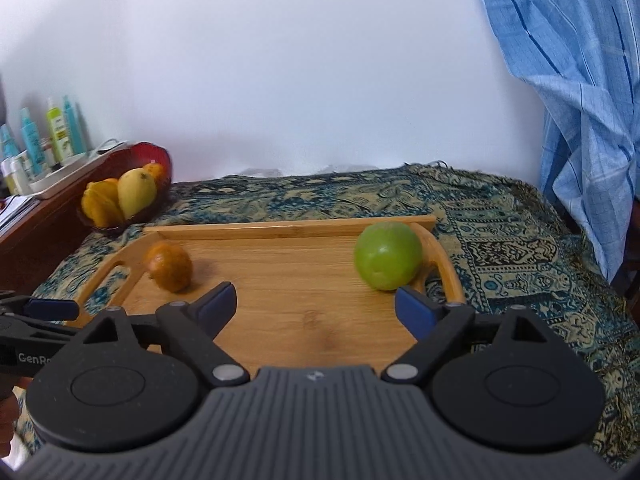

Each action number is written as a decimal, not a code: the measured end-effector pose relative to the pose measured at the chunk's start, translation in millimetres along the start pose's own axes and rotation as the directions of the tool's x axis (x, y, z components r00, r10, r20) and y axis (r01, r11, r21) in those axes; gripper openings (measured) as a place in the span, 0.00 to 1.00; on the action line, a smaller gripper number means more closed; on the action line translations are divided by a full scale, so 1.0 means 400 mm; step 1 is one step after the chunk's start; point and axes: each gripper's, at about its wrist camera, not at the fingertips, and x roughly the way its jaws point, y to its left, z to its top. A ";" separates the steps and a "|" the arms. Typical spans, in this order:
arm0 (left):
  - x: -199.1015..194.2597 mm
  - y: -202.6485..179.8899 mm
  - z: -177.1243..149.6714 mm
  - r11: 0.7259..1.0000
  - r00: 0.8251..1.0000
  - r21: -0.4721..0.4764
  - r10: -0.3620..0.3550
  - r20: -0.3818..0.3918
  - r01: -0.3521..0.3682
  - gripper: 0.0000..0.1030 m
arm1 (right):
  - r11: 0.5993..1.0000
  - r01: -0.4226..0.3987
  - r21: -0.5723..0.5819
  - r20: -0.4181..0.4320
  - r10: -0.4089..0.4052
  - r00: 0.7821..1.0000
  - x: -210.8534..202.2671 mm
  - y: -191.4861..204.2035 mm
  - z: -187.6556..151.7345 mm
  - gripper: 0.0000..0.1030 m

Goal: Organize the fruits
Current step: 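Open the left tool releasing the orange while the right tool releases the apple, then grasp a tangerine with the left tool while the right tool grasps a red date, then place the tangerine beside the orange with the left tool while the right tool sets the date by the apple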

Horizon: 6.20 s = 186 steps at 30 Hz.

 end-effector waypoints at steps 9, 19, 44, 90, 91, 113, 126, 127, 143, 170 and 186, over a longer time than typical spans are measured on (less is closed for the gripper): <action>-0.090 0.010 -0.098 1.000 0.999 -0.021 -0.009 0.038 0.010 0.97 | 1.000 0.025 -0.011 0.043 -0.024 0.999 -0.091 0.021 -0.075 0.93; -0.174 0.021 -0.206 1.000 0.996 -0.017 -0.004 0.089 0.006 0.98 | 0.997 0.077 -0.024 0.068 -0.075 0.995 -0.192 0.036 -0.195 0.96; -0.176 0.001 -0.300 0.999 0.998 -0.008 -0.047 0.031 0.047 0.43 | 0.990 0.116 -0.074 -0.002 -0.117 0.993 -0.197 0.065 -0.288 0.61; -0.184 -0.011 -0.285 1.000 0.998 0.010 -0.025 0.059 0.025 0.35 | 0.990 0.135 -0.041 -0.012 -0.136 0.991 -0.173 0.074 -0.281 0.31; -0.189 -0.012 -0.280 1.000 0.998 0.009 -0.027 0.062 0.027 0.35 | 0.990 0.133 -0.037 -0.009 -0.133 0.991 -0.175 0.072 -0.279 0.31; -0.164 0.001 -0.078 0.999 0.994 0.005 -0.047 0.103 0.046 0.35 | 0.995 0.096 -0.006 0.100 -0.095 0.991 -0.163 0.004 -0.075 0.31; -0.025 0.011 -0.037 1.000 0.999 -0.009 -0.025 0.026 0.025 0.35 | 0.994 0.102 0.029 -0.049 -0.101 0.994 0.026 -0.075 -0.018 0.31; -0.017 0.011 -0.039 1.000 1.000 -0.010 -0.024 0.020 0.024 0.35 | 0.994 0.103 0.028 -0.061 -0.101 0.993 0.039 -0.079 -0.018 0.31; 0.040 0.014 -0.046 1.000 1.000 -0.012 -0.007 -0.006 0.007 0.35 | 0.993 0.117 0.019 -0.144 -0.113 0.983 0.124 -0.115 -0.020 0.32; 0.038 0.020 -0.045 1.000 1.000 -0.017 0.014 -0.003 -0.014 0.43 | 0.991 0.130 -0.010 -0.177 -0.130 0.976 0.144 -0.095 -0.018 0.32; -0.009 0.036 -0.040 1.000 1.000 -0.028 0.012 0.029 -0.011 0.72 | 0.992 0.127 0.009 -0.150 -0.124 0.981 0.125 -0.099 -0.013 0.64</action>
